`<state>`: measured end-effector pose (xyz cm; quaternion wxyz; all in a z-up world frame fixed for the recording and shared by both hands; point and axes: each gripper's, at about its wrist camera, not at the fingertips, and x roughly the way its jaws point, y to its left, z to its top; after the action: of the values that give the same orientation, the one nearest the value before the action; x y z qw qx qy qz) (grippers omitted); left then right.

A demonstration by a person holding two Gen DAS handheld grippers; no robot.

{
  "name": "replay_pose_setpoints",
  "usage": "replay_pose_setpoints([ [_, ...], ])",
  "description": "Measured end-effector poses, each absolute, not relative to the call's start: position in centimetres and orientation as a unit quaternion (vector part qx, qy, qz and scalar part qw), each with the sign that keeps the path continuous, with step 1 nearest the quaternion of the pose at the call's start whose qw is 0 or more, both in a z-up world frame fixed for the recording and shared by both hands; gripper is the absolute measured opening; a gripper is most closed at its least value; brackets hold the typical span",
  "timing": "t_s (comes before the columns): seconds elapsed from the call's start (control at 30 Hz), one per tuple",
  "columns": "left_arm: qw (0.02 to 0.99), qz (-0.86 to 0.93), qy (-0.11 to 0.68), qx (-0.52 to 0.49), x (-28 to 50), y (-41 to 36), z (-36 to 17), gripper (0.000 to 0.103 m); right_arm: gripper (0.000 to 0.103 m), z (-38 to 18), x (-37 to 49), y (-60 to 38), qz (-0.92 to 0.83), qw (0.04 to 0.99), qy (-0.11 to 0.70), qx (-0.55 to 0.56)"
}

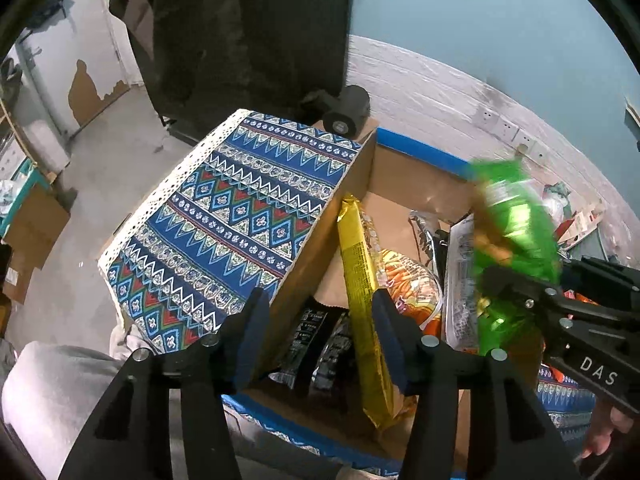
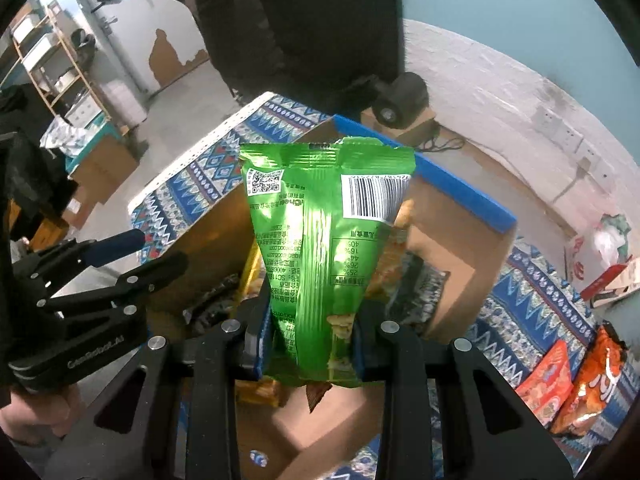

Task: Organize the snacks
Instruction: 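Open the left gripper dropping the yellow bar while right releases the green bag, then move both grippers back toward the remaining orange bags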

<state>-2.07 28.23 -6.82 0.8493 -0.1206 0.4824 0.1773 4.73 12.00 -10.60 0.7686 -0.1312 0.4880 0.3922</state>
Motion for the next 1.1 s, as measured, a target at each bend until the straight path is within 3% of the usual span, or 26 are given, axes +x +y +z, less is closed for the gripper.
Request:
replay_pose_setpoints([
  [0.07, 0.85, 0.177, 0.482, -0.121, -2.1, 28.2, -6.6, 0.055, 0.037, -10.5, 4.6, 12.1, 0.397, 0.765, 0.492, -0.122],
  [0.13, 0.852, 0.174, 0.479, -0.121, -2.2, 28.0, -6.3, 0.055, 0.055, -10.1, 4.4, 12.0, 0.397, 0.769, 0.488, -0.116],
  [0.2, 0.853, 0.173, 0.477, -0.12, -2.2, 27.8, -6.1, 0.055, 0.061, -9.4, 4.1, 11.7, 0.393, 0.777, 0.477, -0.118],
  [0.53, 0.863, 0.146, 0.472, -0.108, -1.6, 25.2, -5.1, 0.057, 0.062, -8.2, 4.1, 8.9, 0.366, 0.794, 0.47, -0.119],
  [1.1, 0.878, 0.097, 0.466, -0.049, 0.0, 17.6, -3.5, 0.071, 0.073, -6.3, 4.4, 0.1, 0.3, 0.831, 0.455, -0.111],
])
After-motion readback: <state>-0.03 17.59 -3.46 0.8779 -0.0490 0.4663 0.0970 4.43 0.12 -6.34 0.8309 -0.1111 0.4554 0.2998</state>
